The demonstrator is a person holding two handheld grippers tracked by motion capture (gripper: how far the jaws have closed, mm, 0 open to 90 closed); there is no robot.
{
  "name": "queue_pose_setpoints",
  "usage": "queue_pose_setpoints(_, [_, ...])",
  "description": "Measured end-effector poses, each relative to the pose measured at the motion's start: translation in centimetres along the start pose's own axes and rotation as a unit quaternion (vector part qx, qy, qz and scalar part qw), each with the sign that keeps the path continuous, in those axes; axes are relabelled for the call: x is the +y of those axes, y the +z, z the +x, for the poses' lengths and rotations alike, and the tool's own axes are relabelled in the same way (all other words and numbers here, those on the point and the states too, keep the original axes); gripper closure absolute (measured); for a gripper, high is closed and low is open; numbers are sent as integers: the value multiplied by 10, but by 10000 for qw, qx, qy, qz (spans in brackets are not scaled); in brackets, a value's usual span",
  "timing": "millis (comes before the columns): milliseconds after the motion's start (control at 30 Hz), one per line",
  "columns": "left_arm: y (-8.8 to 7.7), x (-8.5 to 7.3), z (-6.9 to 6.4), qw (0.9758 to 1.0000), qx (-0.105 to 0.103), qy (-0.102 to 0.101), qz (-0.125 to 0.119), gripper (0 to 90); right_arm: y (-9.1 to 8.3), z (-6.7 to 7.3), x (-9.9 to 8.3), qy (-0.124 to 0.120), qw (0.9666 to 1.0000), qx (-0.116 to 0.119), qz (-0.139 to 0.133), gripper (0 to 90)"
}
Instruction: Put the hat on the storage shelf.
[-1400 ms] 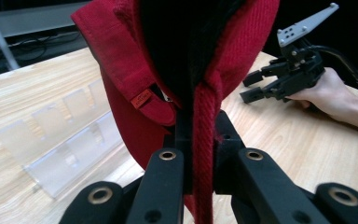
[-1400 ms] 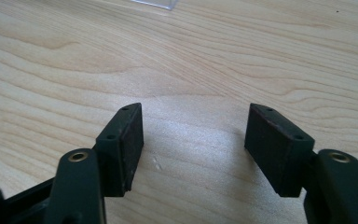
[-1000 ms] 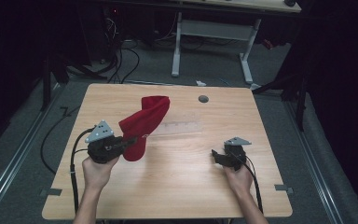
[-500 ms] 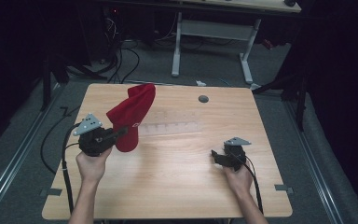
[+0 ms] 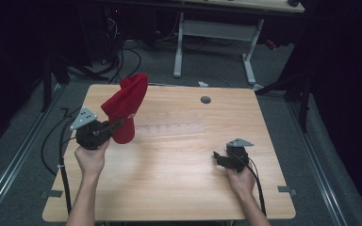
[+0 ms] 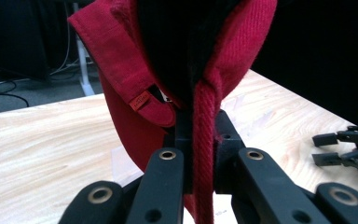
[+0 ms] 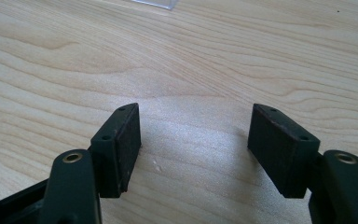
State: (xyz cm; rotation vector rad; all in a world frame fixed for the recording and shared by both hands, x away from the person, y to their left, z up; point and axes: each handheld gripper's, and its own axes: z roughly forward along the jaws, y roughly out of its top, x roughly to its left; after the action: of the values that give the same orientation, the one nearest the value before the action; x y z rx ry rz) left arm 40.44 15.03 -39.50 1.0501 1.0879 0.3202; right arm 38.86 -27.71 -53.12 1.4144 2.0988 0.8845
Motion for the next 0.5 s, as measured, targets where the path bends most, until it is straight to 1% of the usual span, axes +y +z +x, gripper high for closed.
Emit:
queue_pose_setpoints(133, [9,1,0,10000,-10,61,-34,845,0,0,0,-13,10000,1,-3,348])
queue_pose_setpoints(400, [28,1,5,9999,35,122,-94,846,0,0,0,-1,10000,4,4,347])
queue_pose_setpoints(500, [33,0,7,9999,13,77,-142,846,0,0,0,-7,10000,5,1,347])
